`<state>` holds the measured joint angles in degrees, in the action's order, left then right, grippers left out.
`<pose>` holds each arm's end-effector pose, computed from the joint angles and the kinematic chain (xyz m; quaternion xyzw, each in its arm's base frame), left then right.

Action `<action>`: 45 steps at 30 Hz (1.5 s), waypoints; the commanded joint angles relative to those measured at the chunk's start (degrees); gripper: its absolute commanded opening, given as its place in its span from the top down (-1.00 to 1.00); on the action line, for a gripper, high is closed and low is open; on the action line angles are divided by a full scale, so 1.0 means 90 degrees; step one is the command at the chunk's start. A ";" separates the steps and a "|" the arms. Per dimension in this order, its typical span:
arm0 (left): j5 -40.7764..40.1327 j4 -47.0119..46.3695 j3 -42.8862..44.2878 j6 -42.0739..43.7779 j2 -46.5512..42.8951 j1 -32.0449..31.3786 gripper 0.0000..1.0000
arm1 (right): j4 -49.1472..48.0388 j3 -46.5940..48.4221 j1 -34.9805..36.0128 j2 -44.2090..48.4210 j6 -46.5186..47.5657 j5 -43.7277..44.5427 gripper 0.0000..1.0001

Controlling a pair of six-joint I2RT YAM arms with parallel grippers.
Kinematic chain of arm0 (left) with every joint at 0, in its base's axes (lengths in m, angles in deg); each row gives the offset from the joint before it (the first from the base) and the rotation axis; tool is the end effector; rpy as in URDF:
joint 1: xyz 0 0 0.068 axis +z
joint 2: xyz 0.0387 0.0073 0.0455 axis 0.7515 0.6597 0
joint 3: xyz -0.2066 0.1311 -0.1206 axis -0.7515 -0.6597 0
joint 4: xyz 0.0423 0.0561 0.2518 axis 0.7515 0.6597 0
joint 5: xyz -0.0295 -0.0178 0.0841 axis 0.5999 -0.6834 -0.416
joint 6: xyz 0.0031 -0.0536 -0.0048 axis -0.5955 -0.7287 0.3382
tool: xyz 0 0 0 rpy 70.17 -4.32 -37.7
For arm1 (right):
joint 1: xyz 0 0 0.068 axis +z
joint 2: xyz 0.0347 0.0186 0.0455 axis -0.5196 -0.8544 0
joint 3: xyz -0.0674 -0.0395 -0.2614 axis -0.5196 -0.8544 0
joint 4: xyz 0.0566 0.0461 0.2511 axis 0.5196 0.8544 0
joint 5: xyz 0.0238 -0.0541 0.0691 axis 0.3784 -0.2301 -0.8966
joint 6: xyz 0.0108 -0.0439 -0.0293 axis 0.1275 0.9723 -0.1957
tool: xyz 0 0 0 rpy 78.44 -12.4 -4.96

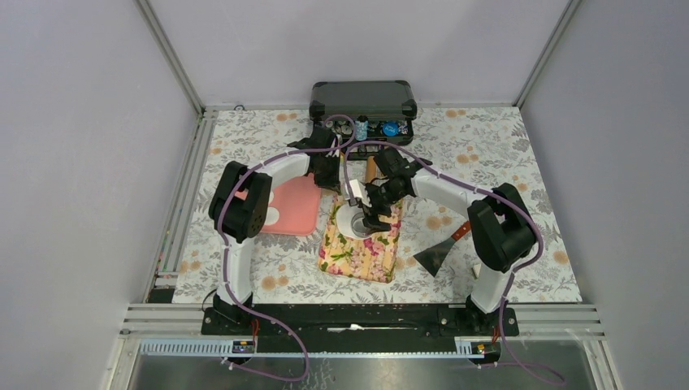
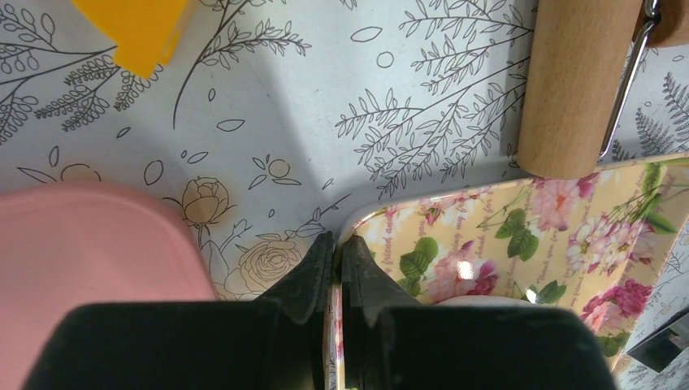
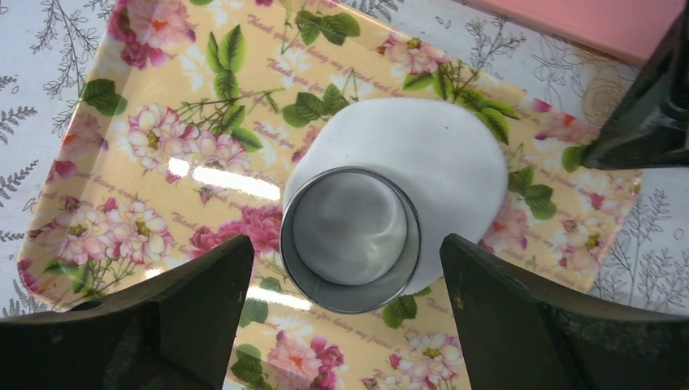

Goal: Roll out the dumpling wrappers from the dough
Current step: Press the dumpling wrapper on the work surface.

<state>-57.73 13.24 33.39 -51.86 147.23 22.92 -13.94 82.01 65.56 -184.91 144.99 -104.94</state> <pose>0.3934 -0.1973 0.1574 0.0624 0.9638 -0.1777 0.1886 0.2884 0.2248 0.2014 -0.7525 0.5178 0.2675 0.3067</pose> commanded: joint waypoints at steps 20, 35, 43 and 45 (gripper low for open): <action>-0.0541 0.0103 -0.0283 -0.0084 0.0157 0.0111 1.00 | -0.0024 0.0189 0.0314 -0.0170 0.0026 0.0180 -0.85; -0.0540 0.0100 -0.0292 -0.0065 0.0157 0.0109 1.00 | 0.0054 0.0392 0.0314 -0.0487 -0.0284 0.0389 -0.69; -0.0541 0.0102 -0.0282 -0.0064 0.0157 0.0109 1.00 | 0.0056 0.0511 0.0313 -0.0555 -0.0603 0.0530 -0.66; -0.0543 0.0100 -0.0283 -0.0065 0.0157 0.0104 1.00 | 0.0058 0.0490 0.0314 -0.0568 -0.0593 0.0549 -0.64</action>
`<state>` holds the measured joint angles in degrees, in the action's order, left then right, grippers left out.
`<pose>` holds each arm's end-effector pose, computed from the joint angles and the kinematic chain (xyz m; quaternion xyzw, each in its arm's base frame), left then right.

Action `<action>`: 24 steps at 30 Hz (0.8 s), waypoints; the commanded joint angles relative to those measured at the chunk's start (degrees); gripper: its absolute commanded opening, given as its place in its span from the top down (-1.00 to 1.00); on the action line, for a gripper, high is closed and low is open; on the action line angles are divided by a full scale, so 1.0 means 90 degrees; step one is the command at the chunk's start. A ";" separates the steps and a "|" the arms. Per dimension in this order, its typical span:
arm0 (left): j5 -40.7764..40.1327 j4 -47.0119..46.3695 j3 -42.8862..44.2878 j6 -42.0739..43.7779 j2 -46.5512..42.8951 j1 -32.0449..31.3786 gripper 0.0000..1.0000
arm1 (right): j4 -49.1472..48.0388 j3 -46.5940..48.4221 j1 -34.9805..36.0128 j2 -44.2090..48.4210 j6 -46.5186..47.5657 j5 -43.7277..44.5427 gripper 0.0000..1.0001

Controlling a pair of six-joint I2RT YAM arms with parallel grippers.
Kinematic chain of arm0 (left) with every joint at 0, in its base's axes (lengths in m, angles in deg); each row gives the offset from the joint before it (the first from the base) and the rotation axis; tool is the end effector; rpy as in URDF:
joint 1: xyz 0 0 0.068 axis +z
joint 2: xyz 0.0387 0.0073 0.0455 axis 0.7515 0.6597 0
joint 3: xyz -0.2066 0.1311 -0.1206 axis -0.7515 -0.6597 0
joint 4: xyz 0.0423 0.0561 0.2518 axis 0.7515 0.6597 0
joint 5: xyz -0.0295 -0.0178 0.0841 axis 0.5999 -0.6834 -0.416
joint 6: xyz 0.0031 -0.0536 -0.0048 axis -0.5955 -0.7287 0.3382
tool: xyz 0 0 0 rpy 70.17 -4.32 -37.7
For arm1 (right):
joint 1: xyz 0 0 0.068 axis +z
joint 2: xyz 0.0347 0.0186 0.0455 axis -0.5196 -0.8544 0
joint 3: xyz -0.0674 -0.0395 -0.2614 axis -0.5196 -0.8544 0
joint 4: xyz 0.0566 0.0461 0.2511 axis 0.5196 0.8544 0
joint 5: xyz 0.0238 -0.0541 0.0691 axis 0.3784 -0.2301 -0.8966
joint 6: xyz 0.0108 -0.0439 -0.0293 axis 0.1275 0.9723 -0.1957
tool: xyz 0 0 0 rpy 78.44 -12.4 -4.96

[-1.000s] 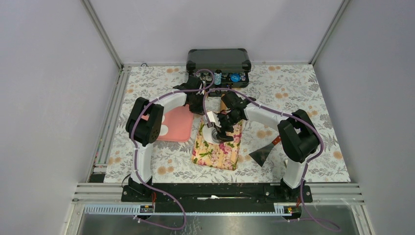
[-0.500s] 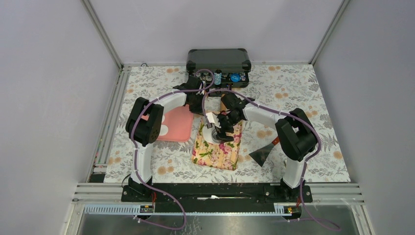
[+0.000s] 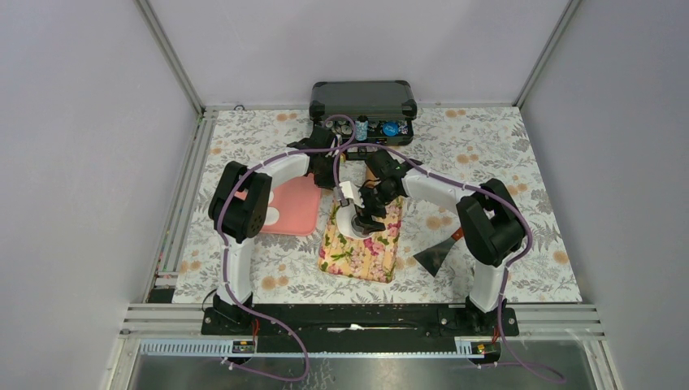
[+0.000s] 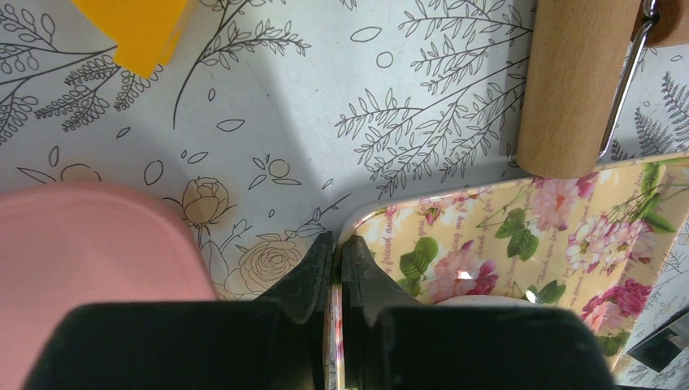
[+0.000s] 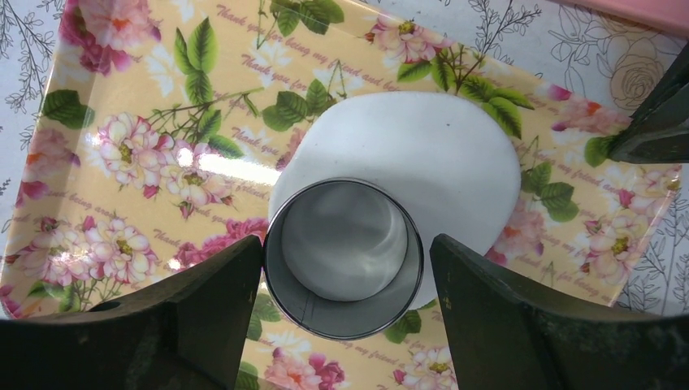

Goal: Roll out the dumpling wrappers from the dough
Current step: Press the dumpling wrapper on the work surface.

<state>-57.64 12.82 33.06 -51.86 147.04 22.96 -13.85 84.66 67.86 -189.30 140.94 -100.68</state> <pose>0.3930 -0.1969 0.1575 0.0625 0.9632 -0.1793 0.1905 0.2922 0.2434 0.1859 -0.7477 0.5494 0.2547 0.2726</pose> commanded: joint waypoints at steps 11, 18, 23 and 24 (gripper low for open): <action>-0.0592 0.0157 -0.0240 -0.0055 0.0189 0.0103 1.00 | 0.0045 0.0063 0.0059 -0.0053 -0.0174 0.0138 -0.41; -0.0626 0.0175 -0.0224 -0.0063 0.0188 0.0101 1.00 | -0.0165 -0.0256 0.0061 0.0064 -0.0292 0.0211 -0.35; -0.0650 0.0176 -0.0226 -0.0075 0.0189 0.0100 1.00 | -0.0591 -0.0597 0.0114 0.0164 -0.0705 0.0375 -0.34; -0.0653 0.0181 -0.0221 -0.0075 0.0189 0.0099 1.00 | -0.0662 -0.0649 0.0119 0.0164 -0.0812 0.0422 -0.32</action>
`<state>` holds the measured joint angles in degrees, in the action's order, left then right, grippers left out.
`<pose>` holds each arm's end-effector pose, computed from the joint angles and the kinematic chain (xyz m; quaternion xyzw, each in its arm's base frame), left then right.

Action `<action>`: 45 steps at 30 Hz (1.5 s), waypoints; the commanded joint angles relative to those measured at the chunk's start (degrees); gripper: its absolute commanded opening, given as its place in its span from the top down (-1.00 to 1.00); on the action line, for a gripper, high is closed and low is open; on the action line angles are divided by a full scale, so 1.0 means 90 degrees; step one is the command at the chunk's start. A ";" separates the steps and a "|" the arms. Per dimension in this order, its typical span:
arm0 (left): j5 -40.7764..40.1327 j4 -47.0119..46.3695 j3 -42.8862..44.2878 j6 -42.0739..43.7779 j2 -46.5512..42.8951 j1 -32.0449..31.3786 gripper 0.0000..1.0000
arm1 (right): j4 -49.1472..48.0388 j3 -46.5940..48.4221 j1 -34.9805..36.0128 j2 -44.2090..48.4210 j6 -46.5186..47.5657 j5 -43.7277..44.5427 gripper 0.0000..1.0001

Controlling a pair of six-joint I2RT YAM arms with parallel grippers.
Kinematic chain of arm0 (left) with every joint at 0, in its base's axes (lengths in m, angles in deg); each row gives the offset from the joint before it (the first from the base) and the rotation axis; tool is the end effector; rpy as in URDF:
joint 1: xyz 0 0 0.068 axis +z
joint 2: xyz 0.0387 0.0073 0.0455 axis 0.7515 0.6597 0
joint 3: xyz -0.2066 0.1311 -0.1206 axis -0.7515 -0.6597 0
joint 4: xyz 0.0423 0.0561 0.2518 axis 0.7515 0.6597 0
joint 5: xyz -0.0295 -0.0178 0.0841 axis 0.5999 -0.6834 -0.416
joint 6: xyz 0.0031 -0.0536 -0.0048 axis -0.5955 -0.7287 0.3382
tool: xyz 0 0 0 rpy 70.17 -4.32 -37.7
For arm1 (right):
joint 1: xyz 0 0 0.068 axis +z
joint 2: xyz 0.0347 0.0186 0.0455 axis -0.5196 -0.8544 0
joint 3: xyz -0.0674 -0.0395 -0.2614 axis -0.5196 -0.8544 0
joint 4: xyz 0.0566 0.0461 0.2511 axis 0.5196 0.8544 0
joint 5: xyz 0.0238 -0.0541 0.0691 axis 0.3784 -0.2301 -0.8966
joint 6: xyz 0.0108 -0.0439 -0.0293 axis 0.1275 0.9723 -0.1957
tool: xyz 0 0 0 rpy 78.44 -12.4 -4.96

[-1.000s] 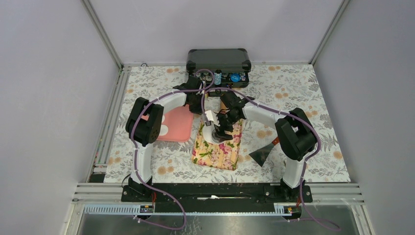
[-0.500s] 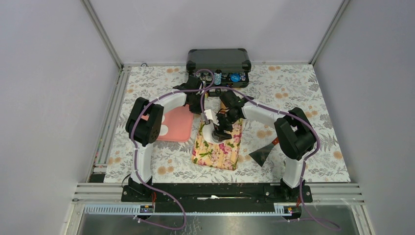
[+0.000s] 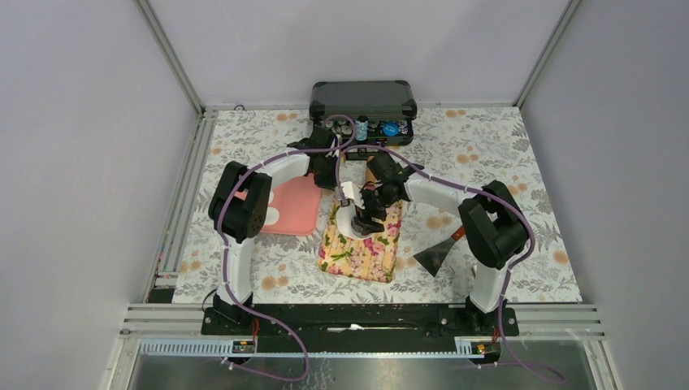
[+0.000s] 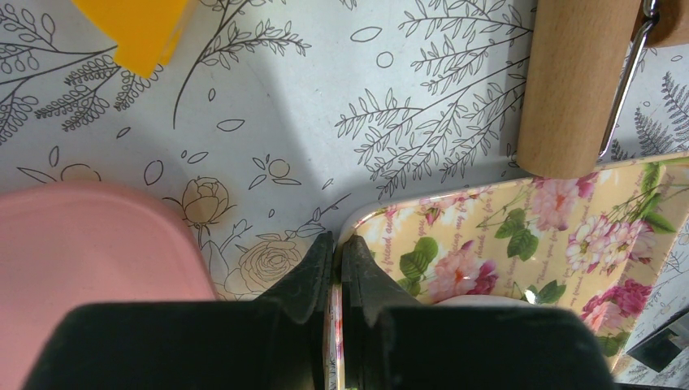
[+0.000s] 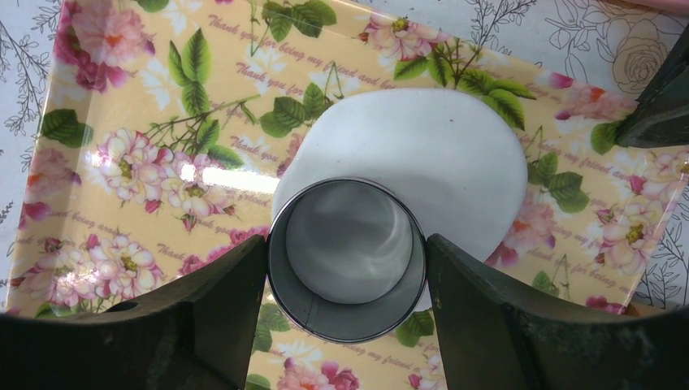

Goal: Roll out the dumpling wrappers from the dough
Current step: Press the dumpling wrapper on the work surface.

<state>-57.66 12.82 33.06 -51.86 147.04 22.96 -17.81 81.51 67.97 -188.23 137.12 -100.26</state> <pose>0.3930 -0.1969 0.1575 0.0624 0.9632 -0.1791 0.1906 0.2879 0.2408 0.1802 -0.7305 0.5686 0.2565 0.2780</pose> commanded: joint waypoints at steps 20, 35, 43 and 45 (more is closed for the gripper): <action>-0.0746 0.0200 -0.0240 -0.0104 0.0179 0.0113 1.00 | -0.0797 -0.0848 0.0163 0.0186 -0.1858 0.0836 -0.27; -0.0732 0.0206 -0.0255 -0.0104 0.0134 0.0123 1.00 | 0.1543 0.0622 0.0156 -0.0773 -0.0456 0.0412 -0.27; -0.0696 0.0186 -0.0275 -0.0114 0.0120 0.0148 1.00 | 0.0368 -0.0273 0.0163 -0.0320 -0.1026 0.0728 -0.28; -0.0697 0.0185 -0.0271 -0.0119 0.0112 0.0152 1.00 | 0.0152 -0.0418 0.0157 -0.0177 -0.1150 0.0797 -0.28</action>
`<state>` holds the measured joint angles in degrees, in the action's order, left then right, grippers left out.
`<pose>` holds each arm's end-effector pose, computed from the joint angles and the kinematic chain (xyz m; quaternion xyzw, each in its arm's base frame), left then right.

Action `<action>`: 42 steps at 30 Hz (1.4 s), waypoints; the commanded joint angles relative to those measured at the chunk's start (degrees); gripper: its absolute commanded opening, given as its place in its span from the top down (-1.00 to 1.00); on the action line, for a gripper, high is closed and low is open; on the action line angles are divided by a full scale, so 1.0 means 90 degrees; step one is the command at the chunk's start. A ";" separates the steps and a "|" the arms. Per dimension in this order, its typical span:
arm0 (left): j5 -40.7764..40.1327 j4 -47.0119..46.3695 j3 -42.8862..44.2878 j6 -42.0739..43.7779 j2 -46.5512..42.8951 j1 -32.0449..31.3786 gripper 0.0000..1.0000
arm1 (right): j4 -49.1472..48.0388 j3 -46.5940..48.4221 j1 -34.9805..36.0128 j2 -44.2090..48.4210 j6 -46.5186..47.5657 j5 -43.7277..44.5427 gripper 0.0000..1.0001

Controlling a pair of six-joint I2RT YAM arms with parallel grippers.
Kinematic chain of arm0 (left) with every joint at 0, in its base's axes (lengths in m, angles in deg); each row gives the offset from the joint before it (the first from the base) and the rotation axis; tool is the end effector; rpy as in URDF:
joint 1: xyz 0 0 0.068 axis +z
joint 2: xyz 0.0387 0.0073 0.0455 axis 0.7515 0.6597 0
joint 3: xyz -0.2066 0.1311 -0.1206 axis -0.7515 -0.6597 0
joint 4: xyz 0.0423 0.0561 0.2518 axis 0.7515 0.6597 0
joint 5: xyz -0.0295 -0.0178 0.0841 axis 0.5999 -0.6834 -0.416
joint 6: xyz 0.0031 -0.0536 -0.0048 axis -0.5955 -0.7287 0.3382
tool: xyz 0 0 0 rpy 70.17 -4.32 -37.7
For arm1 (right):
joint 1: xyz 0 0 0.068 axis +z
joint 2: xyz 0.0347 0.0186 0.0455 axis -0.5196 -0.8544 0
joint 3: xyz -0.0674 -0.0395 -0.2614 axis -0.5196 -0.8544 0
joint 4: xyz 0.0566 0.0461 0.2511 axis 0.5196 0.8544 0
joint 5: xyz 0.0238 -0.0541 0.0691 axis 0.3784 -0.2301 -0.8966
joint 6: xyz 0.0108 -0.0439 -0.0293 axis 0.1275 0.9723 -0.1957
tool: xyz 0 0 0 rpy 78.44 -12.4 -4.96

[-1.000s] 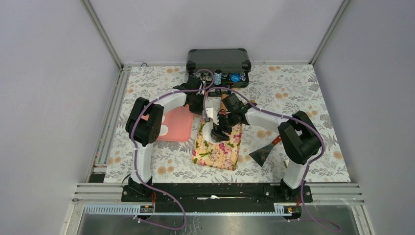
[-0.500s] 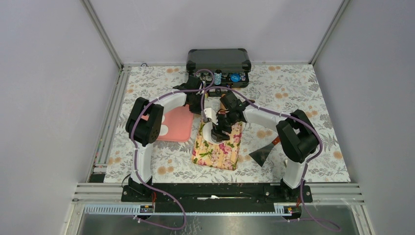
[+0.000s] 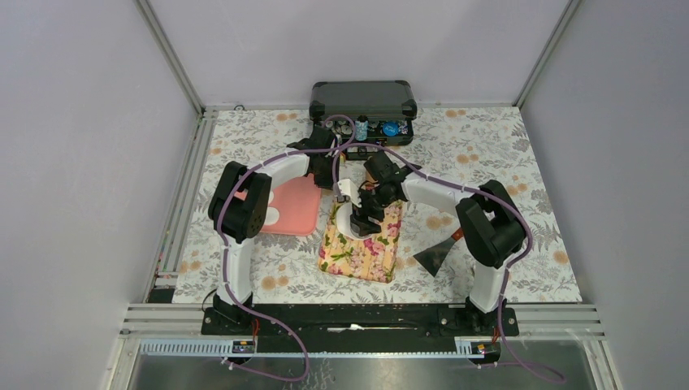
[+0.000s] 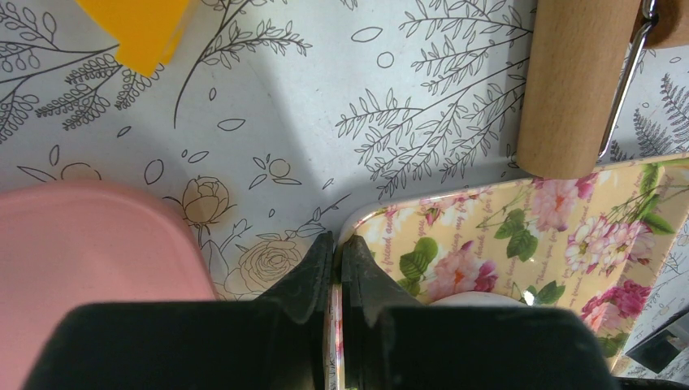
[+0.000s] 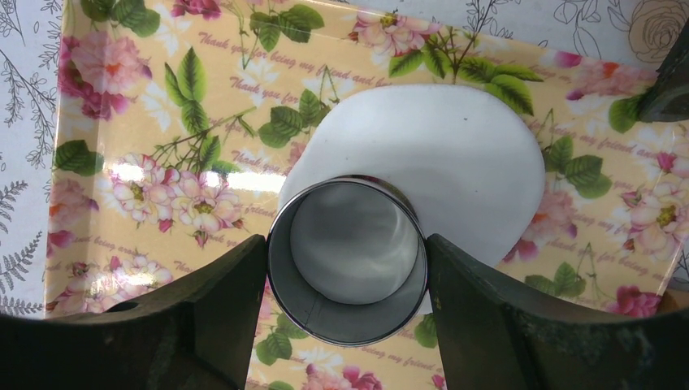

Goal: Roll out the dumpling wrappers from the dough
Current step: Press the dumpling wrapper on the work surface.

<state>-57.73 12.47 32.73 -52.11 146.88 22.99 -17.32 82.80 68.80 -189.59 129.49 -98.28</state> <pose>0.3926 -0.1964 0.1573 0.0600 0.9630 -0.1795 0.1919 0.2892 0.2474 0.1770 -0.6960 0.6190 0.2611 0.2533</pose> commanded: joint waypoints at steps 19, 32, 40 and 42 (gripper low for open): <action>-0.0747 0.0243 -0.0226 -0.0107 0.0099 0.0164 1.00 | -0.1089 -0.1219 0.0067 0.0412 -0.2286 0.1327 -0.34; -0.0785 0.0253 -0.0220 -0.0126 0.0108 0.0175 1.00 | -0.1107 -0.1255 0.0077 0.0603 -0.2376 0.1275 -0.52; -0.0779 0.0254 -0.0210 -0.0136 0.0127 0.0185 1.00 | -0.0773 -0.1328 0.0176 0.0599 -0.2289 0.0852 -0.49; -0.0773 0.0254 -0.0217 -0.0136 0.0136 0.0184 1.00 | -0.0790 -0.1292 0.0199 0.0542 -0.2301 0.0769 -0.49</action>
<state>-57.77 12.43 32.67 -52.35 146.82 23.03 -31.82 72.90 69.45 -183.51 108.40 -91.87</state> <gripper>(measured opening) 0.043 0.756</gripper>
